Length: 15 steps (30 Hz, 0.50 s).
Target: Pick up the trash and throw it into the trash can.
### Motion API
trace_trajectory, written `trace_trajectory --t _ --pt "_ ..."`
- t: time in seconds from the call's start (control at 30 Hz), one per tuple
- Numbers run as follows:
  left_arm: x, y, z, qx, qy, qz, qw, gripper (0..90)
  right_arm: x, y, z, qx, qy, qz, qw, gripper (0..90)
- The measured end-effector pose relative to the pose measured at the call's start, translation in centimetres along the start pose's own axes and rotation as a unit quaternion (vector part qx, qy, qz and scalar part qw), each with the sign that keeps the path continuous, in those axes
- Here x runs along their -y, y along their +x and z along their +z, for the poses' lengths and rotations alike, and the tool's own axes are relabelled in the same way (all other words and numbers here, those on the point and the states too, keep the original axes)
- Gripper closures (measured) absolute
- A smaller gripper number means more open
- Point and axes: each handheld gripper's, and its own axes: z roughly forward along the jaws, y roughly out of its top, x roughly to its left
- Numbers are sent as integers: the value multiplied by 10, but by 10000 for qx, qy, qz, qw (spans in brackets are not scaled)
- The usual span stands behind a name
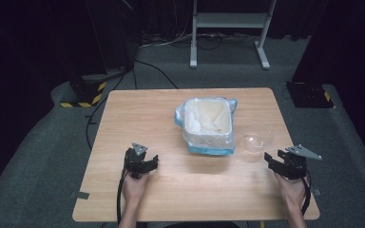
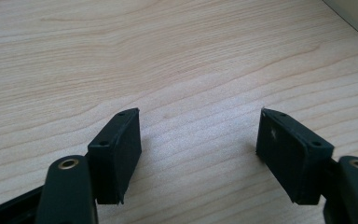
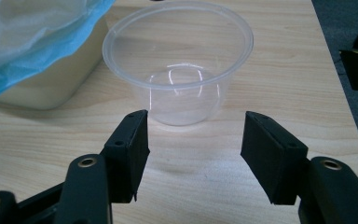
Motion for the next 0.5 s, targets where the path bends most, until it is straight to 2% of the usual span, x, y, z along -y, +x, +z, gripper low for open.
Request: trace_trajectory --t 0.3,0.5 --pt "0 0 0 0 2 1 10000 304 -10 -7 1 -52 -40 29 10000 464" --pt "0 0 0 0 1 3 10000 304 -21 -11 3 -4 -96 58 9999 505"
